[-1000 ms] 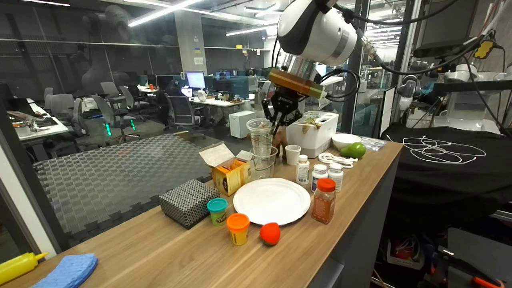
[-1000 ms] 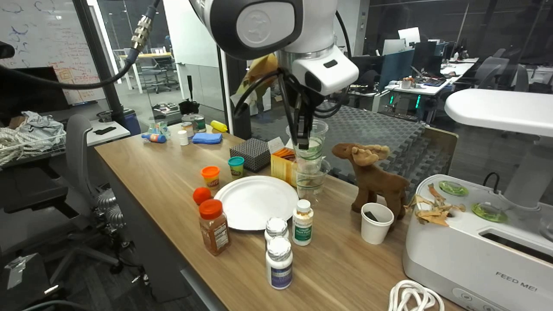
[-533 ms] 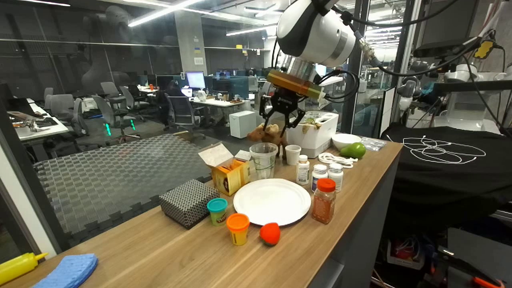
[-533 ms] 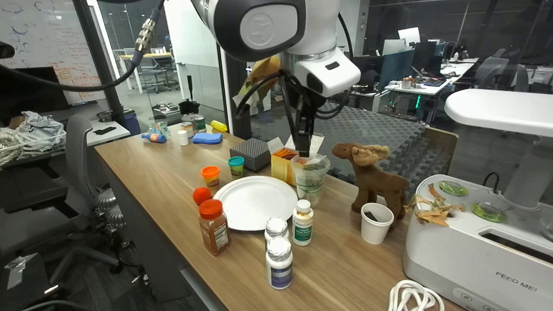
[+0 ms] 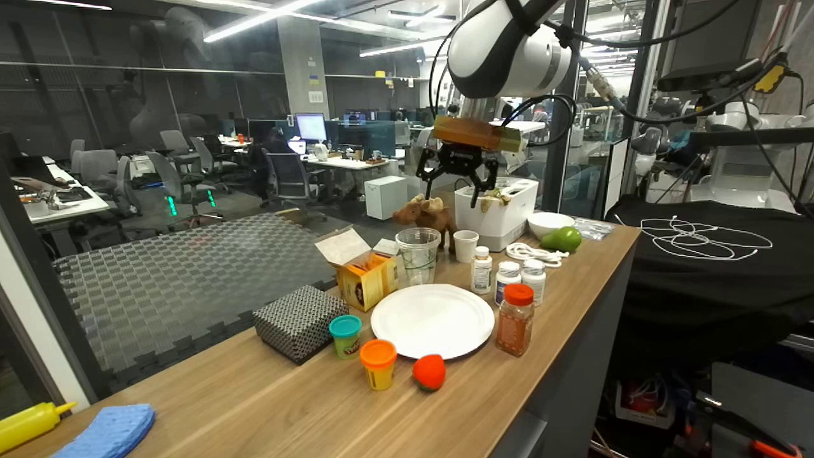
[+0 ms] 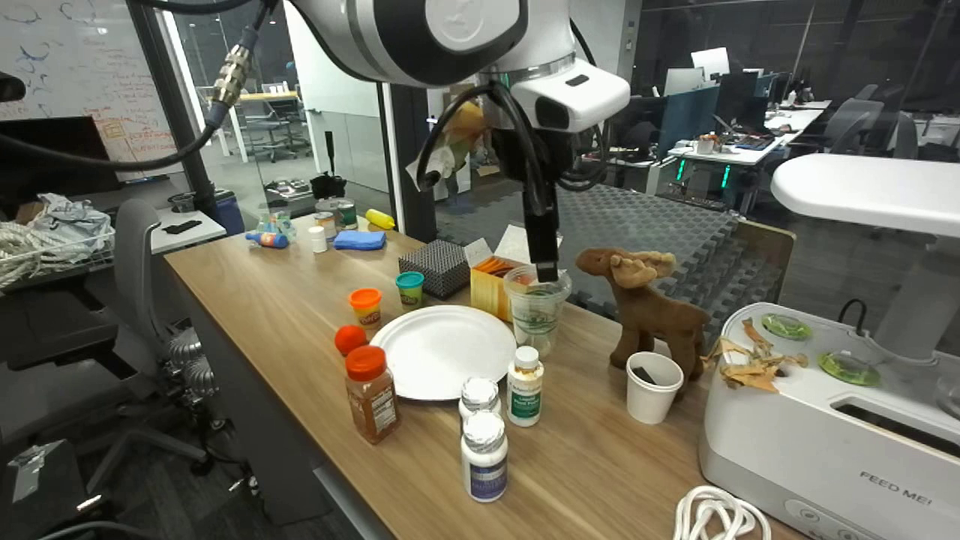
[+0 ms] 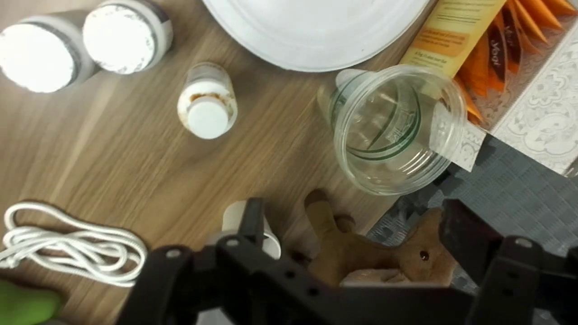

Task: Pick up all the objects surrounding the white plate and arrange them on the plate

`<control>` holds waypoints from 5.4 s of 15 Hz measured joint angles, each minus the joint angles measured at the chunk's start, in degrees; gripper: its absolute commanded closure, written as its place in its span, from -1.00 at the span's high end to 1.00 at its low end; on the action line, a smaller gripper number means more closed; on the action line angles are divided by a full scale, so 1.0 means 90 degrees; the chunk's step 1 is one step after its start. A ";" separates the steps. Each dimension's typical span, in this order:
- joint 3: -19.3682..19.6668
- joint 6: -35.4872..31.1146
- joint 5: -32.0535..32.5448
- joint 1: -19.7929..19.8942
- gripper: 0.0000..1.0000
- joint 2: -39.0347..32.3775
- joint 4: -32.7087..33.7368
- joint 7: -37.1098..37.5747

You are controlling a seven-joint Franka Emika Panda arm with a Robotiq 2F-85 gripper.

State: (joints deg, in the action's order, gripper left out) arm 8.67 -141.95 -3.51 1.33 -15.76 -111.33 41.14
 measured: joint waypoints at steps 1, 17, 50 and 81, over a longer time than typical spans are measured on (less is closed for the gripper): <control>0.0044 0.0017 0.0396 -0.0071 0.98 0.0078 -0.0072 0.0056; -0.1470 0.0013 0.0762 -0.0845 1.00 0.1334 -0.1559 -0.2157; -0.1745 0.1416 0.0401 -0.0908 -0.10 -0.2514 0.2045 -0.4385; -0.0742 0.0550 0.0345 -0.0556 -0.44 -0.1957 0.1091 -0.2718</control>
State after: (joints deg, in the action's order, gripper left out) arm 2.00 -137.00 -0.41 -3.67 -33.37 -101.52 16.68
